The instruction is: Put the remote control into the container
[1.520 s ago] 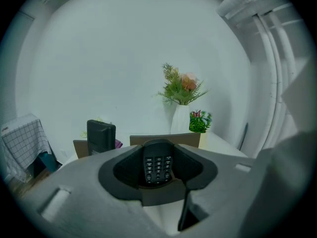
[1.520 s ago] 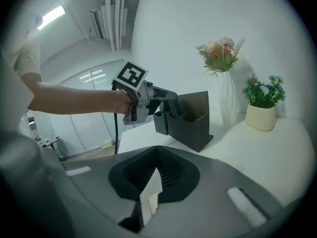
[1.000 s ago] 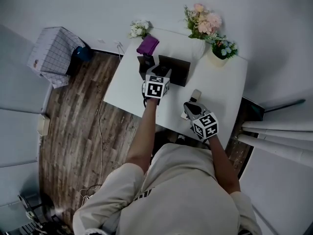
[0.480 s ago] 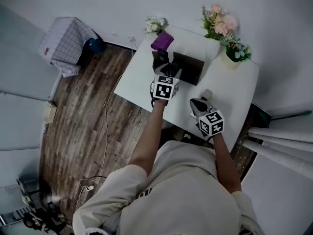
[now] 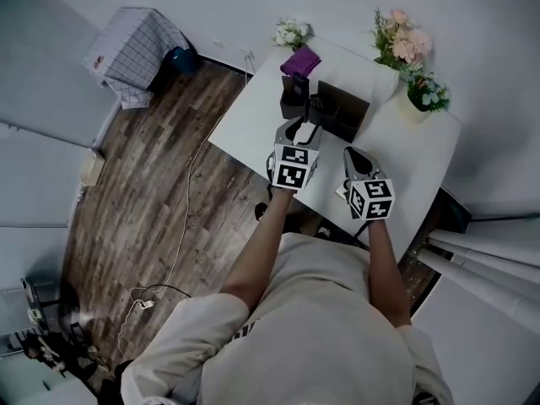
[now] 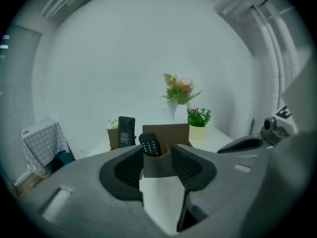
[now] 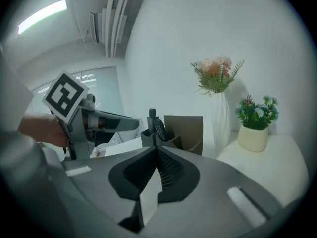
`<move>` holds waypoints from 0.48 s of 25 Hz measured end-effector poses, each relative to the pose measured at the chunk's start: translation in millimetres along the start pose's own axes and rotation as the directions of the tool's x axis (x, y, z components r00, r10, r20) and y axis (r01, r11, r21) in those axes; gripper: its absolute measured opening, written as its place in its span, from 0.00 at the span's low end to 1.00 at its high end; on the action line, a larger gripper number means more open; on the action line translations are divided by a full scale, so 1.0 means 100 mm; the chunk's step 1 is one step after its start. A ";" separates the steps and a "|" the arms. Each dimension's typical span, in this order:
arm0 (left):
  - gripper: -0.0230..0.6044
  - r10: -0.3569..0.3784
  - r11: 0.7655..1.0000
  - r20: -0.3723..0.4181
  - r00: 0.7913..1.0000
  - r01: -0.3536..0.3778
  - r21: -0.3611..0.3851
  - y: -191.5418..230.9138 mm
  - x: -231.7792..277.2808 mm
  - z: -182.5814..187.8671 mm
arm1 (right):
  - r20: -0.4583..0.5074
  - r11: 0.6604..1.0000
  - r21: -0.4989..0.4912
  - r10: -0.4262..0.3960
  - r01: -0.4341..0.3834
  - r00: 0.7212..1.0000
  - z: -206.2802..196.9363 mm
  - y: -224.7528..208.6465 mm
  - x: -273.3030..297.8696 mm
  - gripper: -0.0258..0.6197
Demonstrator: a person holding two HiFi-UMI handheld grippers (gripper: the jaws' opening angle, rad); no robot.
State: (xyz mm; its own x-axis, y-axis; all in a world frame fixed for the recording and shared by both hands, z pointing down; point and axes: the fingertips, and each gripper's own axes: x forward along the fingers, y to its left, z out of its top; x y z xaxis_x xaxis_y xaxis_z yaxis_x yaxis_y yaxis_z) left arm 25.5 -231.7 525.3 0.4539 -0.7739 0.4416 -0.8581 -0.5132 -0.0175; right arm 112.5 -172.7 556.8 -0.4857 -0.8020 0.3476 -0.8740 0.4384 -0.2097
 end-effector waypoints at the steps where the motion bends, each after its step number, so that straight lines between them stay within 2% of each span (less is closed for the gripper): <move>1: 0.32 0.003 1.000 0.001 1.000 -0.003 0.001 -0.02 -0.03 -0.04 | 0.009 1.000 -0.010 -0.004 0.004 1.000 0.03 0.01 0.00 0.04; 6: 0.18 0.042 0.999 -0.009 0.999 -0.042 -0.013 -0.06 -0.16 -0.23 | 0.014 0.999 -0.037 0.007 -0.007 1.000 0.07 0.08 0.01 0.04; 9: 0.05 0.065 0.998 -0.003 0.998 -0.065 -0.003 -0.08 -0.20 -0.27 | 0.011 0.999 -0.038 0.010 -0.009 1.000 0.06 0.10 0.00 0.04; 12: 0.04 0.056 0.998 -0.009 0.998 -0.056 0.005 -0.16 -0.21 -0.30 | 0.010 0.999 -0.032 -0.034 0.035 0.999 0.06 0.02 -0.01 0.04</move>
State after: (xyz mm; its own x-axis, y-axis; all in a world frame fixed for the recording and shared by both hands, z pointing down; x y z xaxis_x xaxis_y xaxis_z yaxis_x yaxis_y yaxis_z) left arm 22.4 -196.2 543.5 0.4032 -0.7978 0.4483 -0.8808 -0.4711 -0.0463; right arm 111.8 -173.2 550.5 -0.4553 -0.8208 0.3451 -0.8903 0.4230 -0.1685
